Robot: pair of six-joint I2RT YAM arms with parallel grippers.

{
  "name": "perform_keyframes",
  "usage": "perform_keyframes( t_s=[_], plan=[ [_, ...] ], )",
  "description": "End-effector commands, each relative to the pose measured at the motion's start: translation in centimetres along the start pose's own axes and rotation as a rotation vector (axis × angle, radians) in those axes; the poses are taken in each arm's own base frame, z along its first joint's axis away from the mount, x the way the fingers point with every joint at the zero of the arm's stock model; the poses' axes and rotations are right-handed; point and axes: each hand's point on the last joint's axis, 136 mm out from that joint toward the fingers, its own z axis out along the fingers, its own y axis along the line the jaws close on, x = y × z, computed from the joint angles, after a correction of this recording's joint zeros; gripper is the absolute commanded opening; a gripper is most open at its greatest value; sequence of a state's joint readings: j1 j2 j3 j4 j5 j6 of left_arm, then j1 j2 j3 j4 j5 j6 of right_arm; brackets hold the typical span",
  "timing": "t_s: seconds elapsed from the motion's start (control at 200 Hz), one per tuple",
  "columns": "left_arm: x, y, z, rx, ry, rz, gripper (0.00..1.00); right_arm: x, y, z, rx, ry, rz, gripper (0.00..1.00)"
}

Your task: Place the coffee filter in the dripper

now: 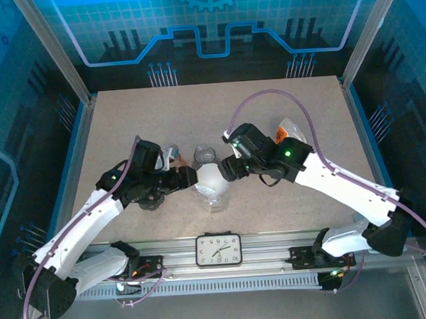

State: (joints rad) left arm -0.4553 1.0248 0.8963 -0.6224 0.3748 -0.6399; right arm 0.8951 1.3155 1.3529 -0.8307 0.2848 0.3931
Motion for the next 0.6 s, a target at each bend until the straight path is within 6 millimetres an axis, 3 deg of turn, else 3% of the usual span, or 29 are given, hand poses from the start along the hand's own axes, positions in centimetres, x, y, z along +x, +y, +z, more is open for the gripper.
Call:
perform_keyframes(
  t_s=[0.0, 0.19, 0.305, 0.46, 0.595],
  plan=[
    [-1.9, 0.0, -2.1, -0.01, -0.11, -0.031, 0.65, -1.2, -1.2, -1.7, 0.021, -0.121, 0.045, 0.73],
    [-4.7, 3.7, -3.0, -0.061, -0.222, -0.149, 0.63, -0.2, -2.9, -1.8, 0.052, -0.169, 0.099, 0.75],
    [-6.7, 5.9, -2.4, -0.139, -0.249, -0.175, 0.52, 0.9, -3.8, -1.6, 0.077, -0.156, 0.113, 0.75],
    [-10.0, 9.2, -1.3, -0.274, -0.315, -0.197, 0.5, 2.2, -4.0, -1.3, 0.048, -0.139, 0.13, 0.75],
    [-12.0, 12.5, -0.3, -0.423, -0.341, -0.206, 0.42, 3.3, -4.6, -1.5, 0.048, -0.14, 0.143, 0.75]
  ],
)
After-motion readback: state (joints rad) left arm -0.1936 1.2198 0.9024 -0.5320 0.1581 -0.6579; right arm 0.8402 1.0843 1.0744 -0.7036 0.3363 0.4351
